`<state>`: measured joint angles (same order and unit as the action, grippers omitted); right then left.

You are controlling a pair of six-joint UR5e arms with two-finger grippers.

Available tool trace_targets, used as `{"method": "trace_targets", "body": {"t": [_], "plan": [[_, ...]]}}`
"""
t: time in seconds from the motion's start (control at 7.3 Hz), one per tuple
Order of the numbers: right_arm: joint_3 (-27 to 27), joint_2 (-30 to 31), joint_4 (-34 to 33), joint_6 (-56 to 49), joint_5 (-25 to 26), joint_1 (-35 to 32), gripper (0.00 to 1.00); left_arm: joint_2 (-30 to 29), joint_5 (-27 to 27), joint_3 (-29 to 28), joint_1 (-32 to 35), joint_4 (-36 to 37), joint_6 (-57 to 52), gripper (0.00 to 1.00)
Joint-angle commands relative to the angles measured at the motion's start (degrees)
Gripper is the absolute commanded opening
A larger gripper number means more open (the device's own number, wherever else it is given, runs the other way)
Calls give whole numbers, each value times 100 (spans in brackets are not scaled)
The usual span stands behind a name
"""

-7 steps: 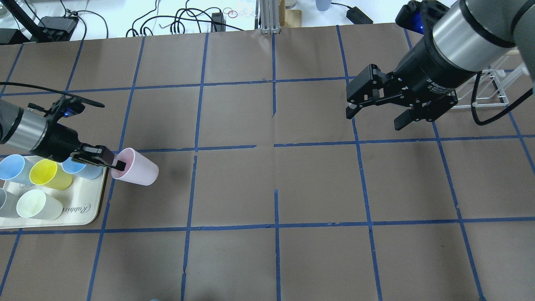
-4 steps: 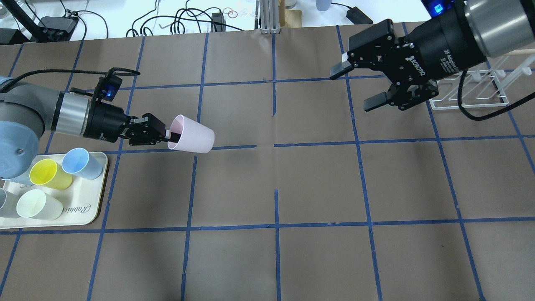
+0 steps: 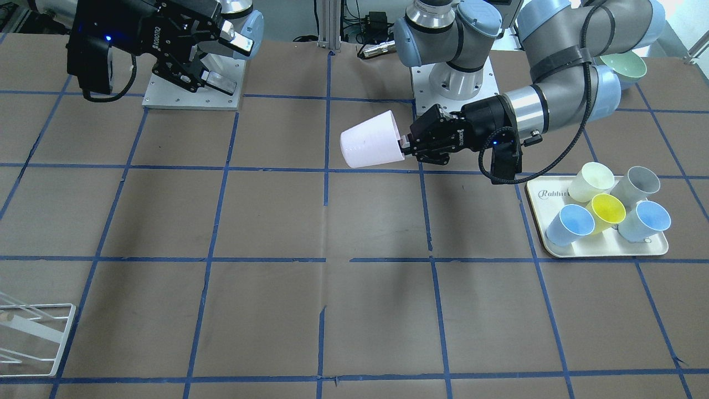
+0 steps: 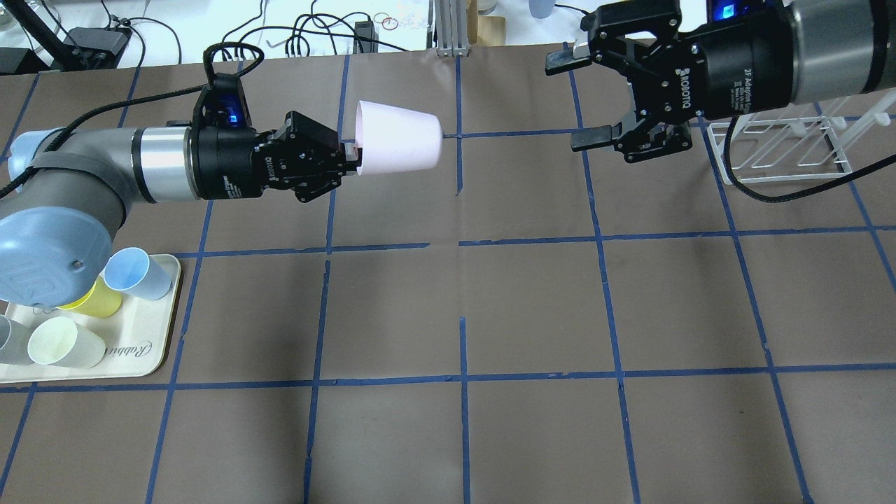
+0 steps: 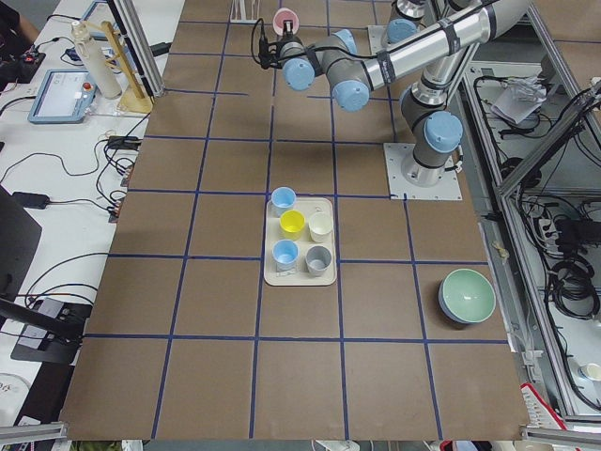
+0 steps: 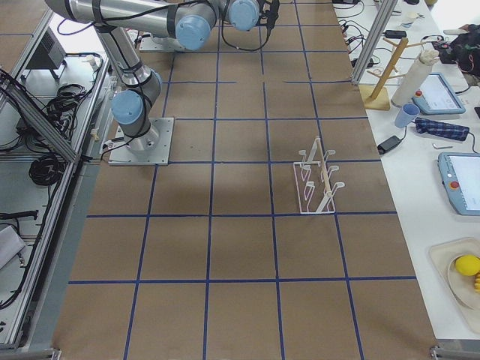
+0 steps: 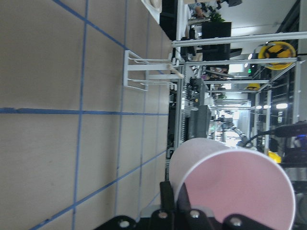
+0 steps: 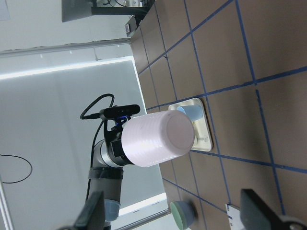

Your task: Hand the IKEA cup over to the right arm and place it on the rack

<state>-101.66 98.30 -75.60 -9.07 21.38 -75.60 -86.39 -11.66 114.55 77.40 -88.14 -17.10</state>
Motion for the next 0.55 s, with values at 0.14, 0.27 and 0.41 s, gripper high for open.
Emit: {"method": "trace_targets", "body": {"t": [0.14,0.27,0.41], "plan": [[-126,-416,551,-16,-904,36,100,316,585,-398,441,51,1235,0],[-118,-373,694,80,-1107,36,100,272,777,-398,495,60,1262,0],[-83,-347,722,211,-1127,27,100,272,788,-398,513,77,1262,0]]}}
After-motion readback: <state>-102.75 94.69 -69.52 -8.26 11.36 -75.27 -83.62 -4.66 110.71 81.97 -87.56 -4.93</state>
